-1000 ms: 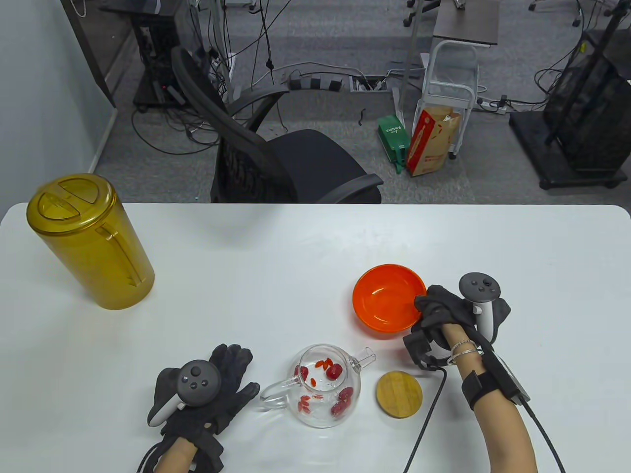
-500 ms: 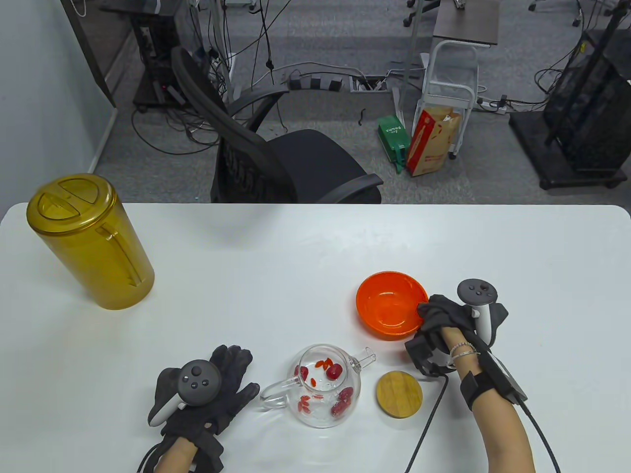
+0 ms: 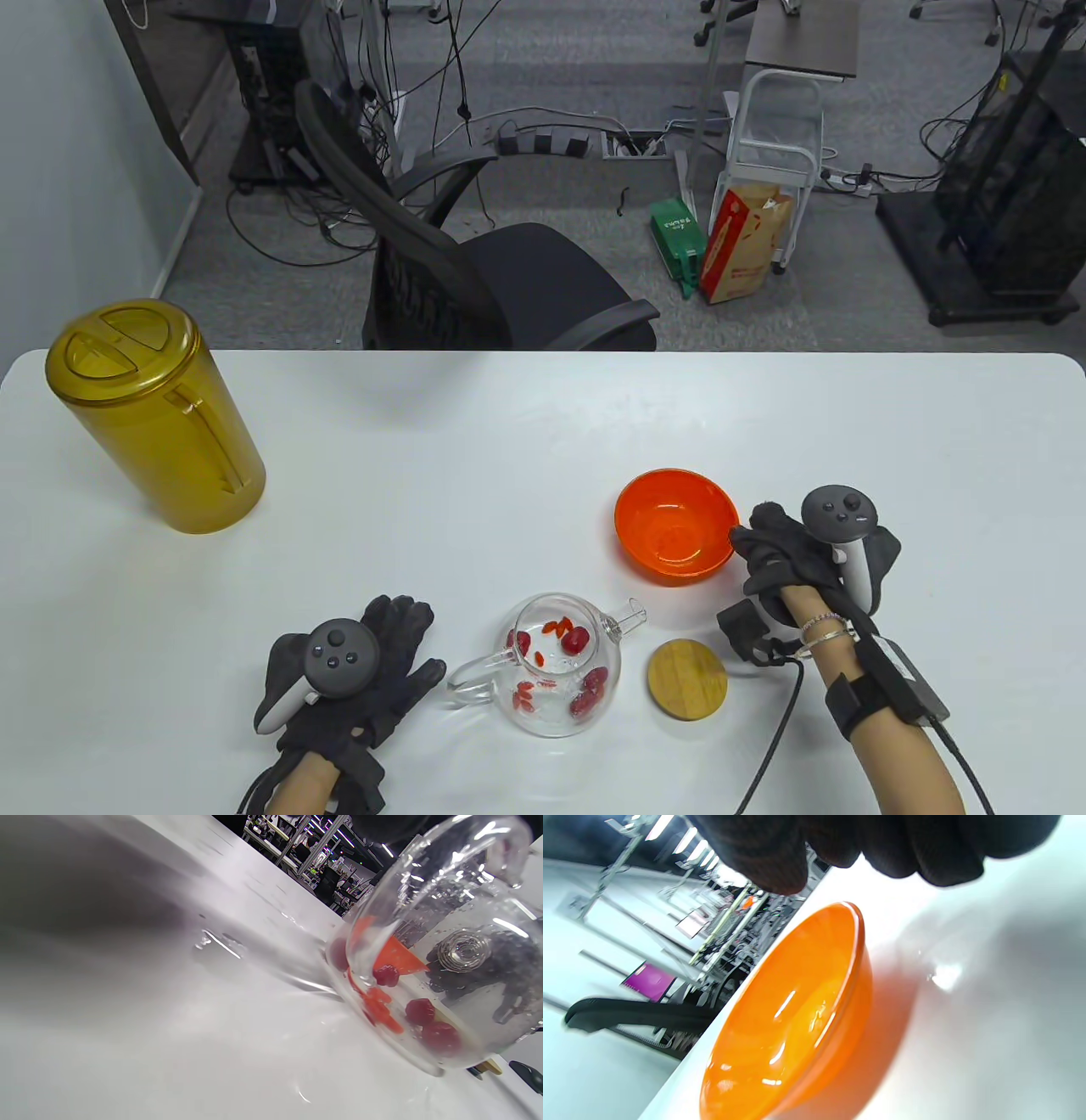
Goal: Make wolfberry and red date tea
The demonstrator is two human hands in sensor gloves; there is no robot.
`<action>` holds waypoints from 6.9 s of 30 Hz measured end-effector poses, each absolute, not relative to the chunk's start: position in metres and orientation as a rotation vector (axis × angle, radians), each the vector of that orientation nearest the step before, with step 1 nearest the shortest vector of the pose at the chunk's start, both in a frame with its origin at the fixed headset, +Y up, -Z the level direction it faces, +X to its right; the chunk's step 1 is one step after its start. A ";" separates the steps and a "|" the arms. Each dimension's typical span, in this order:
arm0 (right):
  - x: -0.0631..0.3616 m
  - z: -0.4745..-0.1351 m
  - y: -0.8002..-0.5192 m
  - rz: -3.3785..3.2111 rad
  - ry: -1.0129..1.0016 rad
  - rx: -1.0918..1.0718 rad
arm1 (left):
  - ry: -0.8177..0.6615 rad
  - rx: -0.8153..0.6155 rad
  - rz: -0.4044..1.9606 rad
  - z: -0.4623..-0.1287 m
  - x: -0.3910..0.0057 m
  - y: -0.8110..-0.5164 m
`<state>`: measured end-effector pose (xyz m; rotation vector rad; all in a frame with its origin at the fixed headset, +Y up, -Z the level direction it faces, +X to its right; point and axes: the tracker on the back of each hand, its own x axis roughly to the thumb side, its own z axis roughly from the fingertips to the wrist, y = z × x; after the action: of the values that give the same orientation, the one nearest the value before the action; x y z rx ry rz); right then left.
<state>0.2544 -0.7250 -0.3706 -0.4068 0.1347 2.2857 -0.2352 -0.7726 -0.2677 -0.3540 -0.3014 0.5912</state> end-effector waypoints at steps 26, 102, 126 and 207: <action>0.198 -0.247 -0.739 2.707 -0.072 0.255 | -0.279 -0.295 0.582 -0.267 -0.239 -0.771; 0.209 -0.242 -0.739 2.572 -0.139 0.274 | -0.372 0.415 0.984 -0.347 -0.272 -0.590; 0.208 -0.238 -0.735 2.561 -0.157 0.296 | -0.654 -0.001 0.540 -0.314 -0.222 -0.550; 0.202 -0.235 -0.734 2.560 -0.119 0.343 | -0.582 -0.083 0.286 -0.303 -0.189 -0.529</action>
<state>0.2018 -0.7336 -0.2354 0.3433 -0.1188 2.5603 -0.1893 -0.5289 -0.3030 -0.0827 -0.5825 0.2859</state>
